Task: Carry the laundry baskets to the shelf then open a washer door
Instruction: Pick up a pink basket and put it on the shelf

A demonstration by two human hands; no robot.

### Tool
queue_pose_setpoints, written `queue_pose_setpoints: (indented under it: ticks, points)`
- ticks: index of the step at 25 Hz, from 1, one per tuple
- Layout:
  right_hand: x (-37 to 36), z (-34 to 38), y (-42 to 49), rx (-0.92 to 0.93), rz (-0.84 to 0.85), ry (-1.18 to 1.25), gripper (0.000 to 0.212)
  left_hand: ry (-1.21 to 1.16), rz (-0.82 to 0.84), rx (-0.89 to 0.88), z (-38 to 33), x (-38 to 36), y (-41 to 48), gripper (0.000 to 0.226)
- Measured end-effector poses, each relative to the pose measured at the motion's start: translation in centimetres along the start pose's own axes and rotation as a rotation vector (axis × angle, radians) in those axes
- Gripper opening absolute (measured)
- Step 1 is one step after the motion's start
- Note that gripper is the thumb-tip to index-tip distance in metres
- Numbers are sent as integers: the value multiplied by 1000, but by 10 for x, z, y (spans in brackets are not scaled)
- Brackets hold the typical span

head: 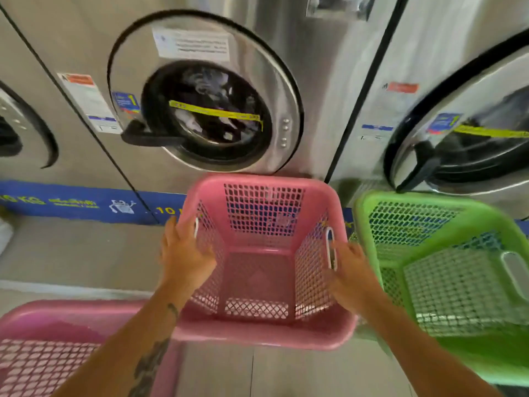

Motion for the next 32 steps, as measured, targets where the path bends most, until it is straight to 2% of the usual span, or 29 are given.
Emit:
queue_pose_setpoints:
  ticks: [2, 7, 10, 12, 16, 19, 22, 25, 32]
  points:
    - [-8, -17, 20, -18, 1, -48, 62, 128, 0, 35, 11, -11, 7, 98]
    - [-28, -23, 33, 1, -23, 122, 83, 328, -1, 13, 46, -21, 6, 92]
    - [-31, -26, 14, 2, -118, 55, 89, 258, -117, -85, 46, 5, -21, 81]
    - [-29, -24, -11, 30, -158, 41, 90, 199, -115, -104, 49, 18, -48, 80]
    - [-34, -32, -73, 34, -154, 70, 87, -37, -170, 100, 72, 42, -122, 56]
    - [-41, -52, -125, 0, -113, 34, 92, -207, -188, 224, 76, 50, -187, 46]
    - [-59, -71, -177, -27, -29, 48, 97, -314, -132, 324, 90, 47, -251, 52]
    - [-84, -78, -207, -60, 63, 33, 91, -301, -118, 362, 123, 41, -294, 62]
    - [-178, -100, -209, -109, 221, 61, 74, -291, -207, 399, 199, 1, -319, 63]
Point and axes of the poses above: each hand's wrist, its own y-axis towards the middle knuckle, its own x-axis out of the back of the hand, z = x × y, the point moved 10 cm from there along y, towards the middle knuckle, and after that the axes turned 14 degrees about -y, right-handed, at the moved point
